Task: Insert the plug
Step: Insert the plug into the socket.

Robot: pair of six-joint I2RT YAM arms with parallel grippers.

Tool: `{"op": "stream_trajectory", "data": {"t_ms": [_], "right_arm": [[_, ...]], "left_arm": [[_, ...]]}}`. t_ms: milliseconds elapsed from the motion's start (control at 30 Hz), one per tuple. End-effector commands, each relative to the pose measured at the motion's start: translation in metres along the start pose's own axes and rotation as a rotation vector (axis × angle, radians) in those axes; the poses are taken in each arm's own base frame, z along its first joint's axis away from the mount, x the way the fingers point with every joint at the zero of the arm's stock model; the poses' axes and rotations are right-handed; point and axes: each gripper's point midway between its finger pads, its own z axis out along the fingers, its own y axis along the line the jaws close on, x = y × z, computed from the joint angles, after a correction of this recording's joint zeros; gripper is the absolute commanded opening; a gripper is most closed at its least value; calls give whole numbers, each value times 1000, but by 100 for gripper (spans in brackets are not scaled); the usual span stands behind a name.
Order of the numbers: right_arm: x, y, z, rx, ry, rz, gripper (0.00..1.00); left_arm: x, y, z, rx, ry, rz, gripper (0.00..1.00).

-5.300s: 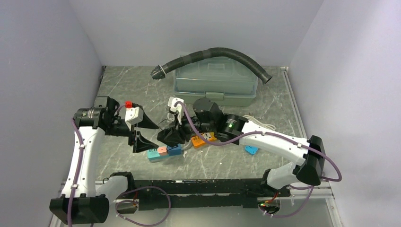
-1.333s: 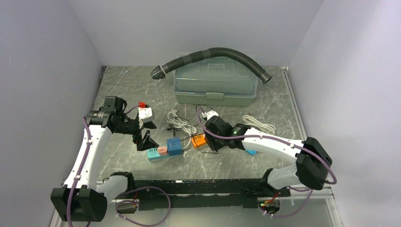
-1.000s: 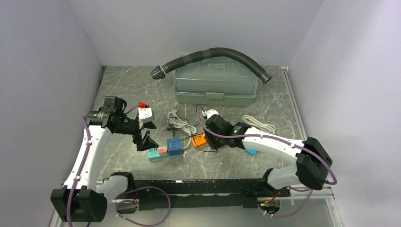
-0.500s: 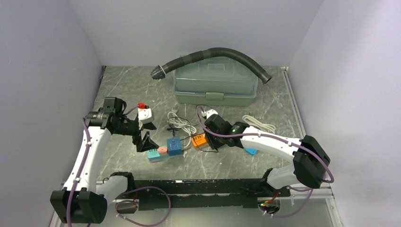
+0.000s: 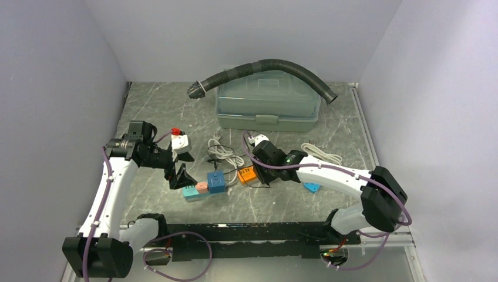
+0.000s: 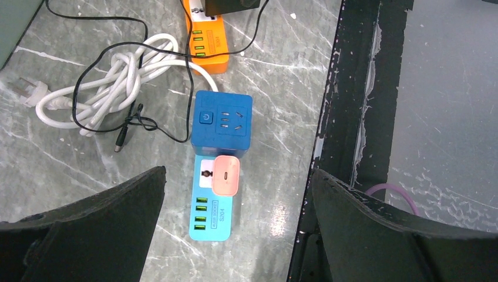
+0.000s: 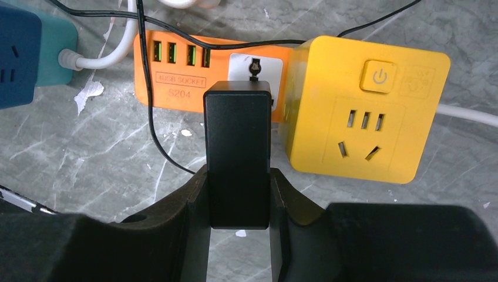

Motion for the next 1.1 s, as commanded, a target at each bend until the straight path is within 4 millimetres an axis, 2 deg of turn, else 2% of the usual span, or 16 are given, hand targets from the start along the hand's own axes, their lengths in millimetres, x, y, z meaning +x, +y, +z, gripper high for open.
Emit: {"op": "stream_trajectory", "data": {"t_ms": [0, 433, 667, 1067], "right_arm": [[-24, -1, -3, 15, -60, -6, 0], [-19, -7, -7, 44, -39, -22, 0], [-18, 0, -3, 10, -18, -28, 0], [6, 2, 4, -6, 80, -36, 0]], "left_arm": [[-10, -8, -2, 18, -41, 36, 99], [-12, -9, -2, 18, -53, 36, 99], [-13, -10, -2, 20, -56, 37, 99], [-12, -11, -1, 23, -61, 34, 99]]}}
